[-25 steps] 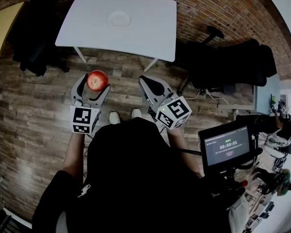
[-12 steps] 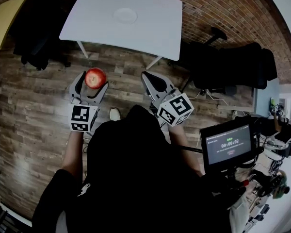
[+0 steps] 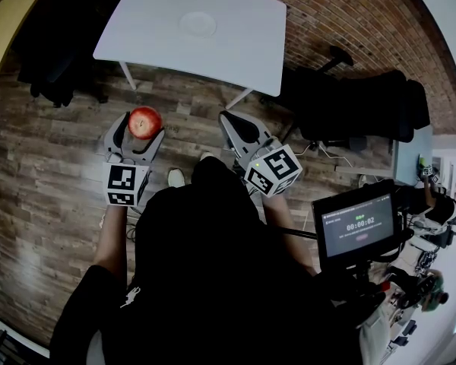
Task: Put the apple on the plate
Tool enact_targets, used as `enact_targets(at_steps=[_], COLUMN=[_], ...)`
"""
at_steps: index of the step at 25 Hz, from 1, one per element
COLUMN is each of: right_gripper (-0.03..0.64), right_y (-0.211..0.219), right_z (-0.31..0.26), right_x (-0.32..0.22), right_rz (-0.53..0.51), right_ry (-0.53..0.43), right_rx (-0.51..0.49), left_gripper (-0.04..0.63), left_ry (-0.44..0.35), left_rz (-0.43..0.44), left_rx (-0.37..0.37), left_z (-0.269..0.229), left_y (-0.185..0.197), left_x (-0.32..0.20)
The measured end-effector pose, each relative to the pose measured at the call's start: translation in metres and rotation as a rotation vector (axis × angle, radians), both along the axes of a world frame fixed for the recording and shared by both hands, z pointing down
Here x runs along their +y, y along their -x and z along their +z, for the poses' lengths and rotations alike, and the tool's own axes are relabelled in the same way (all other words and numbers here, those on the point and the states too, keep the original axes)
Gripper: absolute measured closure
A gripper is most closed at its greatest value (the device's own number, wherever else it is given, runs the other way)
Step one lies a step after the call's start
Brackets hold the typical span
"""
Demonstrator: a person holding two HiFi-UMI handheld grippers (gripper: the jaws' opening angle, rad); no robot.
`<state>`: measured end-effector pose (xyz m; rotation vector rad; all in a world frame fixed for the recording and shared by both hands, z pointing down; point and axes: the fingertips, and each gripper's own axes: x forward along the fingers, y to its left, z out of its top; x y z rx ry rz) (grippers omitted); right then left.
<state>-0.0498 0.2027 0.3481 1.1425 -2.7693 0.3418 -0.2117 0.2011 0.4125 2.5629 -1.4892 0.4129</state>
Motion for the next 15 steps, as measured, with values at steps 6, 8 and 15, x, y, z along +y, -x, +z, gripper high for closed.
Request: enact_targets(at_steps=[6, 8, 15], right_gripper=[0.614, 0.614, 0.614], right_y=[0.0041, 0.0027, 0.0001], right_z=[-0.0026, -0.0009, 0.0001], right_x=[-0.0021, -0.001, -0.0018], right_rz=[-0.005, -0.004, 0.002], right_ry=[-0.005, -0.006, -0.009], right_rx=[-0.01, -0.016, -0.028], left_gripper=[0.21, 0.21, 0.21], left_ry=[-0.003, -0.006, -0.014], left_rz=[0.003, 0.005, 0.004], left_rx=[-0.005, -0.011, -0.023], left_z=[-0.0031, -0.0032, -0.0058], left_y=[-0.0002, -0.0019, -0.0008], left_x=[-0.0011, -0.001, -0.0023])
